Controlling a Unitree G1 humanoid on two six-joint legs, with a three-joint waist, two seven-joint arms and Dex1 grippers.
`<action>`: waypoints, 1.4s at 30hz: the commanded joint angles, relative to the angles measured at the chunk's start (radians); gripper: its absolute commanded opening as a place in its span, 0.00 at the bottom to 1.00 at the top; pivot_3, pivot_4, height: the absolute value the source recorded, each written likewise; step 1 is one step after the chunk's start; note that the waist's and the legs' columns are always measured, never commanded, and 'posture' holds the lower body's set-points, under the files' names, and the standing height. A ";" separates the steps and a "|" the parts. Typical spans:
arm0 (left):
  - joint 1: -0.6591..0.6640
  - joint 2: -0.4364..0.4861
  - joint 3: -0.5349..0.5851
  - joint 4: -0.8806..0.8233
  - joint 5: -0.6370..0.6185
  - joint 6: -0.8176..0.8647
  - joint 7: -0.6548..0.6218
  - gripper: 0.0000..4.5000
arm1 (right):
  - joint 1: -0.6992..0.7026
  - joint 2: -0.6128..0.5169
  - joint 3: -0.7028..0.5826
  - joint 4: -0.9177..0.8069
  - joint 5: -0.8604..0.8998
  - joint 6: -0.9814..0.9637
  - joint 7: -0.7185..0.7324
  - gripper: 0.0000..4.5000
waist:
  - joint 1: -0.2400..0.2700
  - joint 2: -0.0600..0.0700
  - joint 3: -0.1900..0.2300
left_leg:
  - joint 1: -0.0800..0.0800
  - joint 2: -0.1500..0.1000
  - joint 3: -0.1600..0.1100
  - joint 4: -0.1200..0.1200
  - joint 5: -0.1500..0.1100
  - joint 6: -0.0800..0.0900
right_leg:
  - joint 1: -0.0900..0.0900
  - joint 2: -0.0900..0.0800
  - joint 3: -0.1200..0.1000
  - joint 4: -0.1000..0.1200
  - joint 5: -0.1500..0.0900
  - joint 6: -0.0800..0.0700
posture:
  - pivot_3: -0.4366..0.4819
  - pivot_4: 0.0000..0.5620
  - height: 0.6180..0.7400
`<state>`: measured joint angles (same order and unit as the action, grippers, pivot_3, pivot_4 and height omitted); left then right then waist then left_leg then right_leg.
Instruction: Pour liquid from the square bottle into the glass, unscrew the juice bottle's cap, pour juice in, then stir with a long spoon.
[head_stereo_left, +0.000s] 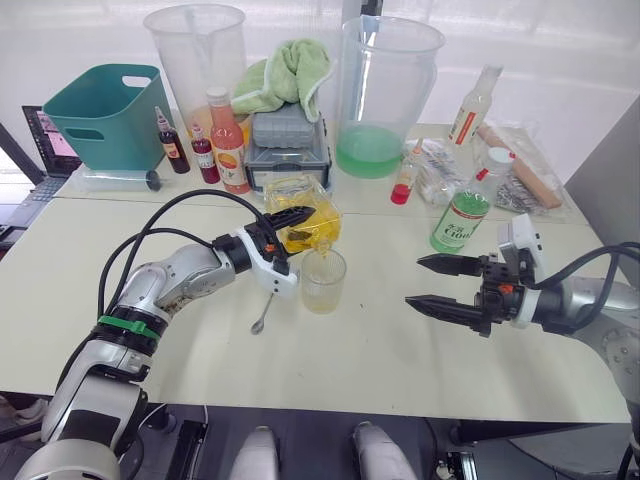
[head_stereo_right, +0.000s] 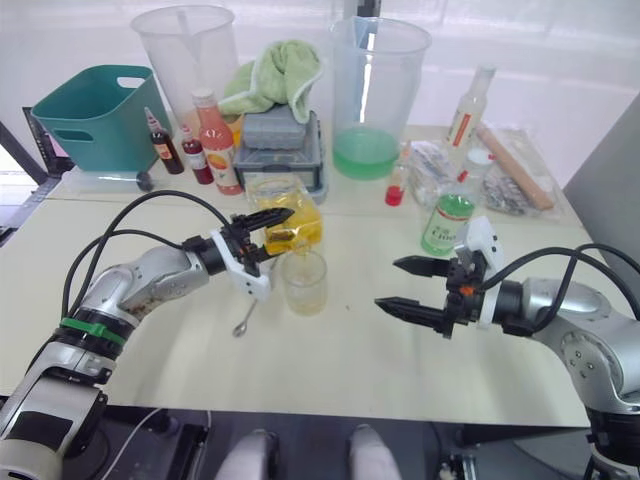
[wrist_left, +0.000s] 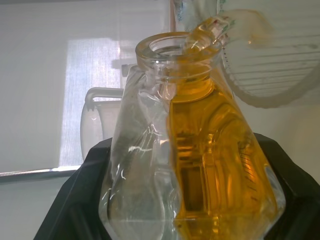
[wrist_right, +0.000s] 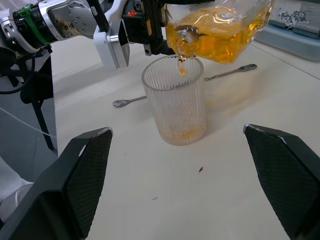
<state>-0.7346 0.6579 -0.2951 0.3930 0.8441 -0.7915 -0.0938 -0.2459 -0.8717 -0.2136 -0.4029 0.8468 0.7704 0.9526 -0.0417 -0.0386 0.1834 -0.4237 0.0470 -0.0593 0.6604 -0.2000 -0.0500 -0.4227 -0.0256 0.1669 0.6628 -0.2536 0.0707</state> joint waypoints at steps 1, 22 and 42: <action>-0.069 0.006 0.039 -0.060 -0.031 -0.005 0.058 0.62 | -0.015 0.003 -0.015 -0.012 0.004 -0.021 0.008 0.99 | 0.000 0.000 0.000 | 0.000 0.000 0.000 0.000 0.000 0.000 | 0.000 0.000 0.000 0.000 0.000 0.000 | 0.48 0.27 0.90; -0.024 -0.081 0.118 -0.206 -0.509 0.252 -0.244 0.62 | -0.028 -0.002 0.009 0.024 -0.037 -0.038 0.055 0.99 | -0.003 0.000 0.000 | 0.000 0.000 0.000 0.000 0.000 0.000 | 0.000 0.000 0.000 0.001 0.000 0.000 | 0.48 0.27 0.90; -0.020 -0.284 0.547 -0.254 -1.083 1.124 -0.190 0.62 | -0.079 -0.005 0.059 0.058 -0.056 -0.032 0.103 0.99 | -0.001 0.000 0.000 | 0.000 0.000 -0.001 0.001 0.000 0.000 | 0.000 0.000 0.000 0.001 0.000 0.000 | 0.48 0.27 0.90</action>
<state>-0.7155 0.3714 0.2144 0.1785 -0.2033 0.3484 -0.2979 -0.3082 -0.8695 -0.1419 -0.3342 0.7912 0.7462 1.0478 -0.0424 -0.0387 0.1833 -0.4230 0.0469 -0.0605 0.6610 -0.2000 -0.0500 -0.4222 -0.0251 0.1667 0.6634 -0.2537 0.0708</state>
